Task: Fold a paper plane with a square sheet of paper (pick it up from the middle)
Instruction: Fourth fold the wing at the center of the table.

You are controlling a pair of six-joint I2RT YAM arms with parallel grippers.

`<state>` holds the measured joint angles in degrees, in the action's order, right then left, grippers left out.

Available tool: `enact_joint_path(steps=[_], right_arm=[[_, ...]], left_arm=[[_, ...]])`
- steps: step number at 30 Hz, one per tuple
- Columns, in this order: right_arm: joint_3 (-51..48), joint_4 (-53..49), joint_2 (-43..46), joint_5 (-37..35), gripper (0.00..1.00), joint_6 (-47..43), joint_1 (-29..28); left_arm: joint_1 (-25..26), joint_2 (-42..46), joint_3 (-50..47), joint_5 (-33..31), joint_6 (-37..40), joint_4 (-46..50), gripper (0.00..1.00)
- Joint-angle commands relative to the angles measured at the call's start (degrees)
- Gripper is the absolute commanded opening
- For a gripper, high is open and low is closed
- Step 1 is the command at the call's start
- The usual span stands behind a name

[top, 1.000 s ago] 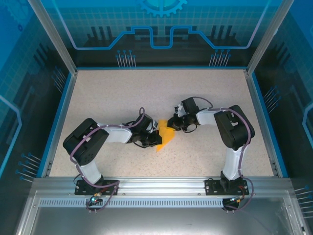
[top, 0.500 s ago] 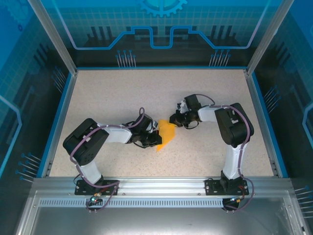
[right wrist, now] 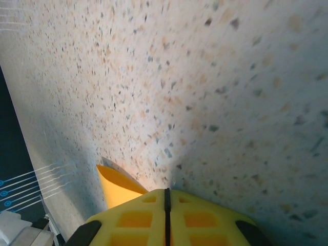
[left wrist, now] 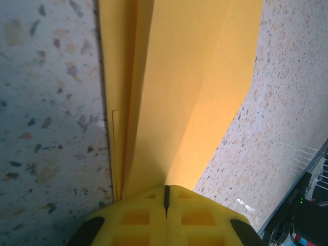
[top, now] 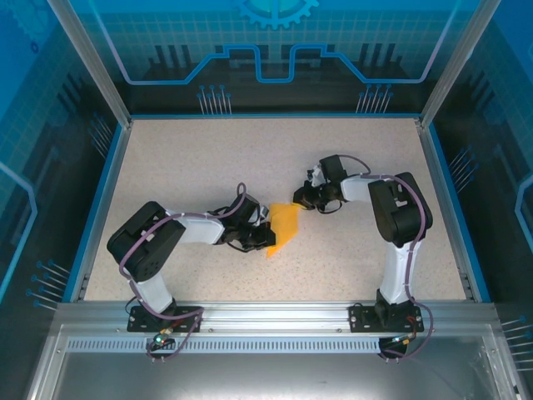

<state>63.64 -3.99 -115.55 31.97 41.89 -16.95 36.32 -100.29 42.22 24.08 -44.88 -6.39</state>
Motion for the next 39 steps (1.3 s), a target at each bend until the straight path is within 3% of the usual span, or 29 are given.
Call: enact_joint_path(steps=[1,7,14,22,32,39], right_arm=[[1.6,-2.3,-2.2,-2.6,0.08,-1.6,1.7],[2.8,-4.2,0.4,-2.0,0.08,-2.2,2.0],[1.1,-6.3,9.3,-2.1,0.10,-3.0,1.6],[-7.3,-0.6,15.2,-1.8,0.11,1.0,-4.5],[-12.9,5.6,12.4,-4.2,0.11,5.5,-13.2],[-13.6,6.1,7.3,-6.9,0.07,4.6,-10.8]], left_arm=[[-0.1,-4.7,-3.7,-5.6,1.5,9.1,0.00],[-0.1,-4.8,-3.5,-5.3,1.5,9.0,0.00],[-0.1,-4.8,-3.1,-4.8,1.5,9.0,0.00],[-0.1,-4.6,-2.4,-4.3,1.3,9.1,0.00],[-0.1,-4.5,-2.8,-4.2,1.2,8.7,0.00],[0.0,-5.2,-2.6,-4.5,1.5,9.0,0.00]])
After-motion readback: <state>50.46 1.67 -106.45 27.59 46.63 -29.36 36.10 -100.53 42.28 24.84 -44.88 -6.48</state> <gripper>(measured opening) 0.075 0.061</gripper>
